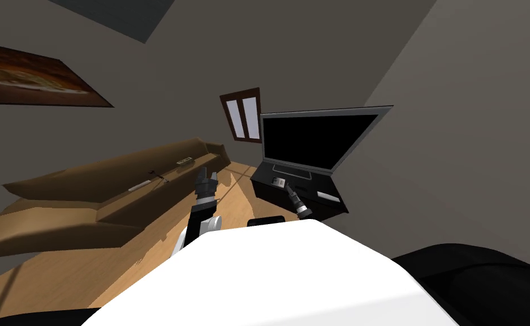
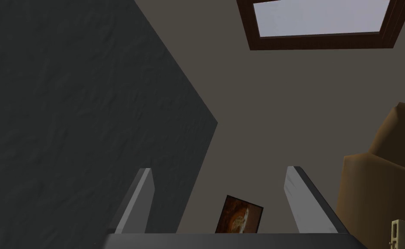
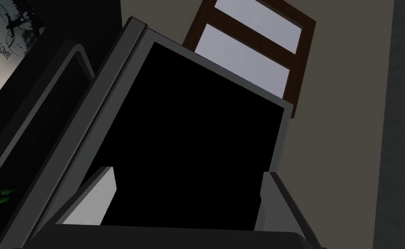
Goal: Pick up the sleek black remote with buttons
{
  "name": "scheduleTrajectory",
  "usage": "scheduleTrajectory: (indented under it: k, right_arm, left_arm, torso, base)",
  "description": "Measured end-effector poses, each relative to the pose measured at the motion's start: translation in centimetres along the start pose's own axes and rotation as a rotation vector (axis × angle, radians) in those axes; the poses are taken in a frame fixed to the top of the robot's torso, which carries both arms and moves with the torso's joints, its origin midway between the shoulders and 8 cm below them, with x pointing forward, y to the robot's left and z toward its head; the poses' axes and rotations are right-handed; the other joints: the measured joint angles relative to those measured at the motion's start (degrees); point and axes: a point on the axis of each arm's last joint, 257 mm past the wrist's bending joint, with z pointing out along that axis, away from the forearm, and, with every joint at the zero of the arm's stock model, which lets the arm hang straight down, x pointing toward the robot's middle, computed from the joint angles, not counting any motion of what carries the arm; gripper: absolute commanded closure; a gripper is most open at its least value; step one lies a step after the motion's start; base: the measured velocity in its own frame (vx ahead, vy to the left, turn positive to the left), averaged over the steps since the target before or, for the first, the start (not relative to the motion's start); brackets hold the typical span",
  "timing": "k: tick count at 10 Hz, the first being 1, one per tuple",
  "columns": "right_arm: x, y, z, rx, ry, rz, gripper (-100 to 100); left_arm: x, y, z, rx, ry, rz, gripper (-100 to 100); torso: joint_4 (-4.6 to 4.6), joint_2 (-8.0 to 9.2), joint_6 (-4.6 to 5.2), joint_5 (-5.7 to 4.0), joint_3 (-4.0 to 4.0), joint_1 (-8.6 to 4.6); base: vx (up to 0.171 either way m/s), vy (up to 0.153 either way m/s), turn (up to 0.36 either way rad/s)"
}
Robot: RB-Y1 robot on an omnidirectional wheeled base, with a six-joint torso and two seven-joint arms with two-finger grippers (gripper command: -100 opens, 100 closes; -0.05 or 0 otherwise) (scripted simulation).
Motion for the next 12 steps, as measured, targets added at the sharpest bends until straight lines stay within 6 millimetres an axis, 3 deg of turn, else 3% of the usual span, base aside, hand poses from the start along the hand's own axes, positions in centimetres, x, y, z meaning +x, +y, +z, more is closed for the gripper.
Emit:
scheduleTrajectory:
  k: [4, 8, 12]
  right_arm:
    - [2.7, -4.9, -2.4, 0.09, 0.082, -0.049, -100]
    - [6.9, -11.5, -7.9, 0.225, 0.246, -0.156, -100]
    - [8.5, -15.6, -12.2, 0.312, 0.351, -0.224, -100]
  left_arm:
    - [0.0, 0.0, 0.0, 0.0, 0.0, 0.0, 0]
    - [0.0, 0.0, 0.0, 0.0, 0.0, 0.0, 0]
    - [0.0, 0.0, 0.0, 0.0, 0.0, 0.0, 0]
  torso:
    - [-0.02, -0.09, 0.03, -0.03, -0.05, -0.15]
    - [-0.03, -0.17, 0.0, 0.0, -0.09, -0.07]
    - [-0.03, -0.16, 0.04, -0.04, -0.09, -0.27]
  base:
    - [-0.007, 0.049, 0.093]
    - [0.009, 0.074, 0.142]
    - [0.019, 0.029, 0.121]
